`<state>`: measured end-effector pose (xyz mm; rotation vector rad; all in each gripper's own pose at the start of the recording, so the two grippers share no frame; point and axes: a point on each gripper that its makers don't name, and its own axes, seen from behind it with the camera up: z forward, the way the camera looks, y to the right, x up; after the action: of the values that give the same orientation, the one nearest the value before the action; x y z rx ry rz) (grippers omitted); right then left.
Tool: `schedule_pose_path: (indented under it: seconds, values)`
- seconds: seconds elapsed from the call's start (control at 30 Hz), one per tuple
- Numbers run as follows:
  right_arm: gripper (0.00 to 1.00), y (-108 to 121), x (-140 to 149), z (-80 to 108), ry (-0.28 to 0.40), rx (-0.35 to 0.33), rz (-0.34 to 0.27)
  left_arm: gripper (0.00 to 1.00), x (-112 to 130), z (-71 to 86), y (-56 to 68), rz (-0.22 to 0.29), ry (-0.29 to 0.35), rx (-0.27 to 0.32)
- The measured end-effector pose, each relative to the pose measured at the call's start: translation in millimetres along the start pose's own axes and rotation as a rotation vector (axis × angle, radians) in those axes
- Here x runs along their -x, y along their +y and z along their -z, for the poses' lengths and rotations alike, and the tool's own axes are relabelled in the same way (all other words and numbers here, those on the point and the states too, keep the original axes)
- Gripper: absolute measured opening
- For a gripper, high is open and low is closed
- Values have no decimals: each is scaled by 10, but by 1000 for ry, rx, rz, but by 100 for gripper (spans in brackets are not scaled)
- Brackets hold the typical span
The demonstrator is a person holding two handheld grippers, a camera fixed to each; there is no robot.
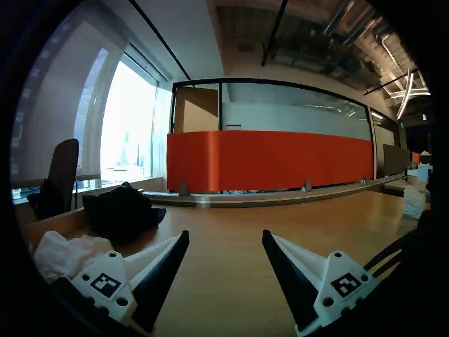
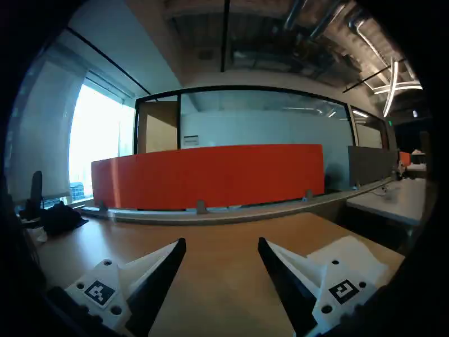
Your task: Fold towel
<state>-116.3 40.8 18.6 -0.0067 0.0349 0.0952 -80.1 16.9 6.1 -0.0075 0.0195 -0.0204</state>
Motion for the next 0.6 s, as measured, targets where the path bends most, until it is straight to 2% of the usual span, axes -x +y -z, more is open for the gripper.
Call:
schedule_pose_path:
  seconds: [0.2, 0.6]
  values:
    - [100, 38, 179, 9, -1, -1, -7, 97, -1, 1, -1, 0, 0, 0]
    - [99, 24, 344, 1, -2, -5, 43, 96, -3, 5, -3, 0, 0, 0]
